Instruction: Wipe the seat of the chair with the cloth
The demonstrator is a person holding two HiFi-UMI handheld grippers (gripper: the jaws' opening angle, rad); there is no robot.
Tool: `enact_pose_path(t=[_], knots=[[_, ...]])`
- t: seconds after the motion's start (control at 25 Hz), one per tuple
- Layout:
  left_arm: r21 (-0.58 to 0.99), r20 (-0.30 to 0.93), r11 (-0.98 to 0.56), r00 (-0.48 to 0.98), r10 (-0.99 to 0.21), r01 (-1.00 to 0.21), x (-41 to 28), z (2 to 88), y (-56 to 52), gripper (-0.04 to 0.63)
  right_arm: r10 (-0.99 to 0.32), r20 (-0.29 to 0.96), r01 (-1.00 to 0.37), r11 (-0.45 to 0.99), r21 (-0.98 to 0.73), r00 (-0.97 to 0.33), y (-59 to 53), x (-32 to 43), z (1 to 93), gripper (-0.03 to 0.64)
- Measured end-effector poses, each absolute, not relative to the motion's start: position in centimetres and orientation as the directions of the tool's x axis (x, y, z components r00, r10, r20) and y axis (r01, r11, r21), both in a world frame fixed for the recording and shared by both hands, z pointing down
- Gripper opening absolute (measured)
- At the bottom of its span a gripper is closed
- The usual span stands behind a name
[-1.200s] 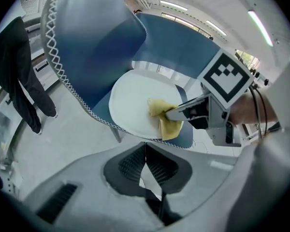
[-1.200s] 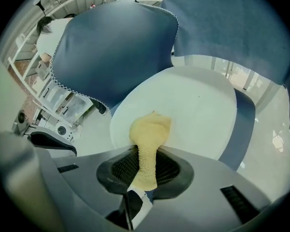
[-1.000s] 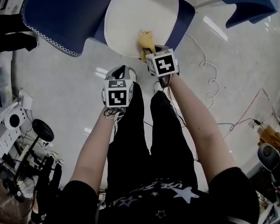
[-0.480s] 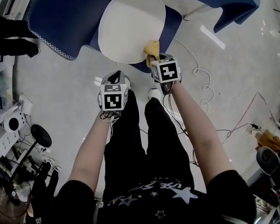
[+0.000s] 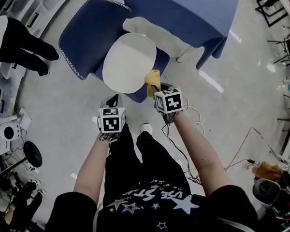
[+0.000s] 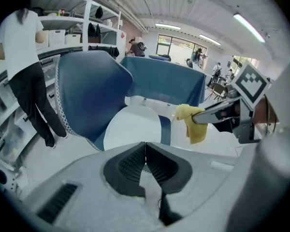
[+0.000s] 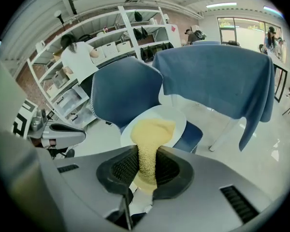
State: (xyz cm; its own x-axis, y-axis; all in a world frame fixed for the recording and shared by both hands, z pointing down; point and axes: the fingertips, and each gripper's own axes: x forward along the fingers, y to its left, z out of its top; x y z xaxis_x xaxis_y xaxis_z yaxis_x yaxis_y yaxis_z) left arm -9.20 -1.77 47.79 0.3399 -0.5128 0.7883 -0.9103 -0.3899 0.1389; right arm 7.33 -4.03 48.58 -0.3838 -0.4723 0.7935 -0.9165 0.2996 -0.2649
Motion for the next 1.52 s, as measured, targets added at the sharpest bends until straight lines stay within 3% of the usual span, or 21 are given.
enact_pose_path(t=[0.24, 0.68, 1.12, 1.52], knots=[[0.137, 0.722, -0.325, 0.319, -0.615, -0.936, -8.3, 40.3, 0.5, 0.020, -0.528, 0.737, -0.900, 0.341, -0.272, -0.423, -3.9, 9.2, 41.8, 0.069], [0.160, 0.721, -0.220, 0.266, -0.640, -0.962, -9.9, 37.0, 5.5, 0.020, -0.522, 0.717, -0.880, 0.370, -0.299, -0.463, -2.3, 8.7, 38.5, 0.068], [0.171, 0.669, -0.216, 0.274, -0.691, -0.961, -13.4, 35.0, 7.0, 0.020, -0.532, 0.716, -0.876, 0.417, -0.244, -0.452, 0.7, 4.6, 37.1, 0.067], [0.214, 0.631, -0.271, 0.344, -0.695, -0.939, -15.8, 33.3, 12.8, 0.020, -0.597, 0.697, -0.909, 0.359, -0.211, -0.397, 7.9, 2.6, 34.4, 0.067]])
